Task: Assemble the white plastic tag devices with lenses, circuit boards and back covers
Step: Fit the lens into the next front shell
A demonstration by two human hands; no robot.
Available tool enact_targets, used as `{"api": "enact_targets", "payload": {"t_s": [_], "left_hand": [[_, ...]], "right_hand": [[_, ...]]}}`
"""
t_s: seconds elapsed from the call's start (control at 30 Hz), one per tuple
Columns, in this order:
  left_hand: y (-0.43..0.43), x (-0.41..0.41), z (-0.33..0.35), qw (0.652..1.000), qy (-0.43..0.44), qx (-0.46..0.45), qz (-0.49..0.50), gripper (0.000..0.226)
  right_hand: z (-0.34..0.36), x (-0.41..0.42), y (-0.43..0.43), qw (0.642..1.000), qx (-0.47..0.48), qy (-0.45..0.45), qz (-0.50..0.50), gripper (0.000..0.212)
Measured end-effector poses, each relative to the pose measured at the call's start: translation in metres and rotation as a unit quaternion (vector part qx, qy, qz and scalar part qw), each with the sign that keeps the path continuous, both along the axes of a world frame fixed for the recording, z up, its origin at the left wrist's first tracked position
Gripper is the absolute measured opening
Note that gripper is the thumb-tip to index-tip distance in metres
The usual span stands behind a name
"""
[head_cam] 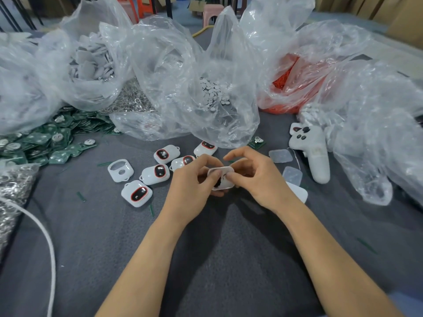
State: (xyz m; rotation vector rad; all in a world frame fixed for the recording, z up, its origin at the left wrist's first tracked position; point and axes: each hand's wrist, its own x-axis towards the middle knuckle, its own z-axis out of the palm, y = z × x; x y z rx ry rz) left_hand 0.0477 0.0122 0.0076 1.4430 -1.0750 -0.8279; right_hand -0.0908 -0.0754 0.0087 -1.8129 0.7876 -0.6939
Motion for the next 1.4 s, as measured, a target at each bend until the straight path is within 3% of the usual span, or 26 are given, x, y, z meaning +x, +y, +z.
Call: {"api": "enact_targets", "payload": {"t_s": [0.37, 0.63, 1.07, 1.4], "left_hand": [[0.0001, 0.0065, -0.0016, 0.999, -0.019, 0.015, -0.026, 0.017], [0.0015, 0.0085, -0.0027, 0.993, -0.099, 0.024, -0.061, 0.026], [-0.0012, 0.0056, -0.0033, 0.996, -0.063, 0.014, -0.055, 0.023], [-0.0003, 0.0092, -0.0048, 0.993, -0.086, 0.027, -0.076, 0.038]], "right_hand": [[0.0003, 0.0007, 0.0042, 0.995, -0.057, 0.064, 0.053, 0.031], [0.0029, -0.0012, 0.0057, 0.992, -0.088, 0.077, 0.057, 0.028], [0.0015, 0.0001, 0.0046, 0.993, 0.111, -0.043, 0.01, 0.027], [0.0025, -0.0009, 0.0044, 0.998, 0.061, 0.019, 0.018, 0.029]]}}
